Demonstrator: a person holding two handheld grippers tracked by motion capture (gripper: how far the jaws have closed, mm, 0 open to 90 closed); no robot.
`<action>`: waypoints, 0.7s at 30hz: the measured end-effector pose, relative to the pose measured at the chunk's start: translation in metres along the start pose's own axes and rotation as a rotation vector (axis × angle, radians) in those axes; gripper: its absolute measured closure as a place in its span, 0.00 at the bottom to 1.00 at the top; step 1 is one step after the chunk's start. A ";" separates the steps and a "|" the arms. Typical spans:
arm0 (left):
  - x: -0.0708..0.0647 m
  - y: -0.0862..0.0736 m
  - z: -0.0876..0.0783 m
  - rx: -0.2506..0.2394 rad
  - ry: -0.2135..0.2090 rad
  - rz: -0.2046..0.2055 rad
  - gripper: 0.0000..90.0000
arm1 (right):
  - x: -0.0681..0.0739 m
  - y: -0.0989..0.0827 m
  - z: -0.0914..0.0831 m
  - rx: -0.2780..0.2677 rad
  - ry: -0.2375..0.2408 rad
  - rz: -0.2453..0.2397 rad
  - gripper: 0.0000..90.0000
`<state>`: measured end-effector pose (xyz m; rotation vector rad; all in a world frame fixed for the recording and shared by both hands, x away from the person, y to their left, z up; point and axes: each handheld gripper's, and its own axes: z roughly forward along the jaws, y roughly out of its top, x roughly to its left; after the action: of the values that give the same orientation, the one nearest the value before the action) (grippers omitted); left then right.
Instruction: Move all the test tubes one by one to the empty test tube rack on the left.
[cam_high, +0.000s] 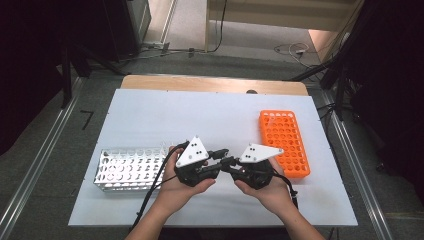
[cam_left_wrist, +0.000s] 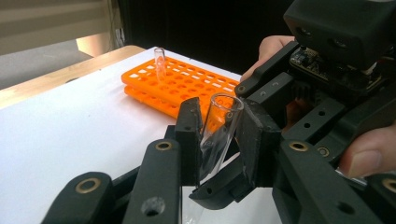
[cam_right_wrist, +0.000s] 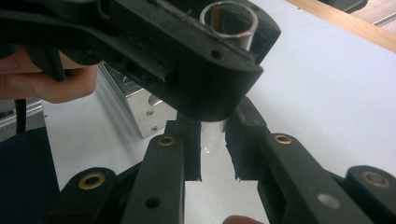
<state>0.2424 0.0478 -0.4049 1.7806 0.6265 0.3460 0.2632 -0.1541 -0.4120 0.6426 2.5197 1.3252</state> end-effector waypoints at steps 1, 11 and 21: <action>0.000 0.000 0.000 0.002 0.000 0.001 0.79 | 0.000 0.000 0.000 0.000 0.000 -0.001 0.83; -0.001 -0.001 0.001 -0.004 -0.010 0.008 0.79 | 0.001 0.000 0.000 0.002 0.006 -0.015 0.83; -0.001 0.000 -0.002 -0.014 -0.005 0.023 0.82 | 0.003 0.000 0.001 0.008 0.022 -0.027 0.83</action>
<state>0.2408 0.0488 -0.4042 1.7759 0.5989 0.3608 0.2608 -0.1518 -0.4122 0.5974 2.5428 1.3207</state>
